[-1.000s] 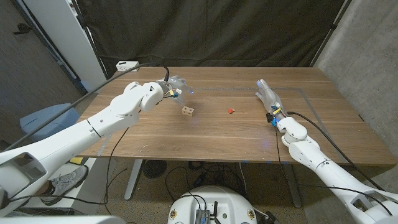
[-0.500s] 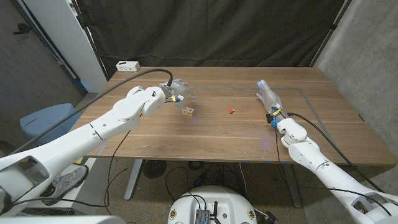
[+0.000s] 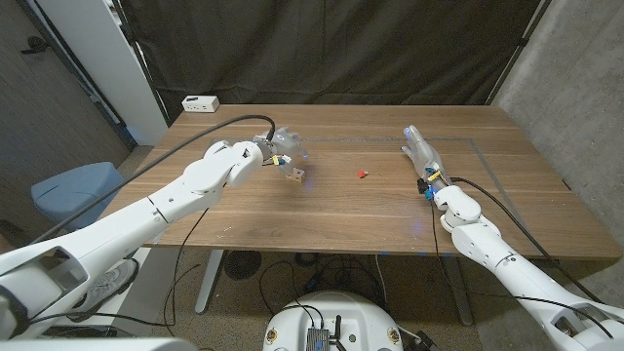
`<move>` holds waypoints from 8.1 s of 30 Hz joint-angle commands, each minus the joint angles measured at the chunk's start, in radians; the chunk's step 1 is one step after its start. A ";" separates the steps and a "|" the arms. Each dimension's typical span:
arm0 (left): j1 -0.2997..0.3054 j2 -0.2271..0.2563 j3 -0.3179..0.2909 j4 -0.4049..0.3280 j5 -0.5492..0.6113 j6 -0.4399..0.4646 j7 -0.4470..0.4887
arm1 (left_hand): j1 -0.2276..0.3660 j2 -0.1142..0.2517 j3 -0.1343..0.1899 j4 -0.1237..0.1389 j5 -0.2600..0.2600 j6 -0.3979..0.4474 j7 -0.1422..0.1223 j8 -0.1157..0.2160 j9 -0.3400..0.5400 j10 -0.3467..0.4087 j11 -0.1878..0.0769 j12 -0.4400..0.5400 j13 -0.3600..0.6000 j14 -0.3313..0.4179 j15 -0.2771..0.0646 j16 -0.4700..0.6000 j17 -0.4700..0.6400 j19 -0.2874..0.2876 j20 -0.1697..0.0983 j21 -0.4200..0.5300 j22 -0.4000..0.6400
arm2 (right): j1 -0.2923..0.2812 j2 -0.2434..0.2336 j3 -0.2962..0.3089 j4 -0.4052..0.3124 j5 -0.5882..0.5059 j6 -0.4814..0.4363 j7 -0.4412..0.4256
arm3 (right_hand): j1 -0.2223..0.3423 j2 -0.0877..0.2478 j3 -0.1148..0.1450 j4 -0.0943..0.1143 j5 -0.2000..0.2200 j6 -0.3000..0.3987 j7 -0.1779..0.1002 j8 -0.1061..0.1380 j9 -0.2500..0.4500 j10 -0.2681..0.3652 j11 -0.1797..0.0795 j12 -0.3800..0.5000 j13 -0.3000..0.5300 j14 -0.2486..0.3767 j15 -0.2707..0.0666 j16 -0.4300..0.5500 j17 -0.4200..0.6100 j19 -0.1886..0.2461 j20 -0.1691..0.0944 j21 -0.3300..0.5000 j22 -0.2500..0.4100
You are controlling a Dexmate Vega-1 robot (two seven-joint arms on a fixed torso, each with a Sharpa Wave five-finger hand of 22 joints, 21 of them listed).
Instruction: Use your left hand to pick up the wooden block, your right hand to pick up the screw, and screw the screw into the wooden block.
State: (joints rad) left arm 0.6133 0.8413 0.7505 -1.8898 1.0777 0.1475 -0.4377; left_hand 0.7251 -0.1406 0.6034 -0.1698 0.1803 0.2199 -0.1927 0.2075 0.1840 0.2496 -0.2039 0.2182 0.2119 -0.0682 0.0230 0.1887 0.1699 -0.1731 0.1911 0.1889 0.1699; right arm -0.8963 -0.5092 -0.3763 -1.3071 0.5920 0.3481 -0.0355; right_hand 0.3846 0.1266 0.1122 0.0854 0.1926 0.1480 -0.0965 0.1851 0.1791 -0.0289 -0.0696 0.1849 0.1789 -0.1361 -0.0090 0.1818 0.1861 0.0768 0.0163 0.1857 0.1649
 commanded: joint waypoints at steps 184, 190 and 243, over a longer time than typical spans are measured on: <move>0.110 -0.165 -0.003 0.104 -0.173 0.278 0.517 | 0.236 0.051 -0.228 0.025 -0.004 0.698 -0.022 0.052 0.009 0.691 -0.019 0.168 0.178 0.523 -0.199 0.038 0.018 0.294 -0.023 0.006 0.003 | 0.068 -0.251 -0.131 -0.289 -0.395 -0.388 -0.113 | 0.071 -0.007 0.061 -0.132 -0.003 0.123 -0.024 0.028 0.005 0.095 -0.017 0.025 0.005 0.082 -0.035 0.029 -0.007 0.105 -0.027 0.022 0.003; 0.118 -0.191 -0.019 0.104 -0.246 0.299 0.553 | 0.235 0.051 -0.230 0.025 -0.004 0.696 -0.022 0.050 0.009 0.691 -0.019 0.166 0.176 0.524 -0.199 0.038 0.018 0.294 -0.024 0.005 0.003 | 0.086 -0.283 -0.152 -0.323 -0.462 -0.421 -0.099 | 0.088 -0.017 0.067 -0.154 -0.002 0.145 -0.034 0.030 0.006 0.113 -0.017 0.026 0.005 0.101 -0.034 0.031 -0.007 0.124 -0.022 0.023 0.002; 0.162 -0.289 -0.150 0.164 -0.909 0.069 0.766 | 0.242 0.069 -0.246 0.027 -0.003 0.640 -0.025 0.013 0.014 0.633 -0.018 0.120 0.187 0.501 -0.169 0.025 0.025 0.257 -0.042 -0.004 0.005 | 0.175 -0.440 -0.215 -0.477 -0.806 -0.522 0.113 | 0.216 -0.119 0.100 -0.264 0.015 0.216 -0.053 0.033 0.015 0.112 -0.025 0.008 0.010 0.128 -0.013 0.019 -0.002 0.158 0.020 0.006 0.002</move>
State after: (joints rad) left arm 0.7754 0.5679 0.6238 -1.7516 0.3092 0.2820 0.3280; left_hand 0.9655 -0.0806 0.3600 -0.1426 0.1762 0.8590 -0.2184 0.2199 0.1951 0.8870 -0.2234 0.3399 0.3949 0.4394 -0.0429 0.2169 0.1934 0.0891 0.1463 0.1848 0.1697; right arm -0.7402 -0.9233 -0.5774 -1.7624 -0.1448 -0.1622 0.0291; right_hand 0.5861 0.0121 0.2100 -0.1698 0.2042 0.3536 -0.1517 0.2153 0.1888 0.0887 -0.0918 0.1957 0.1838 -0.0070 -0.0267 0.2051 0.1794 0.2305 0.0272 0.1951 0.1649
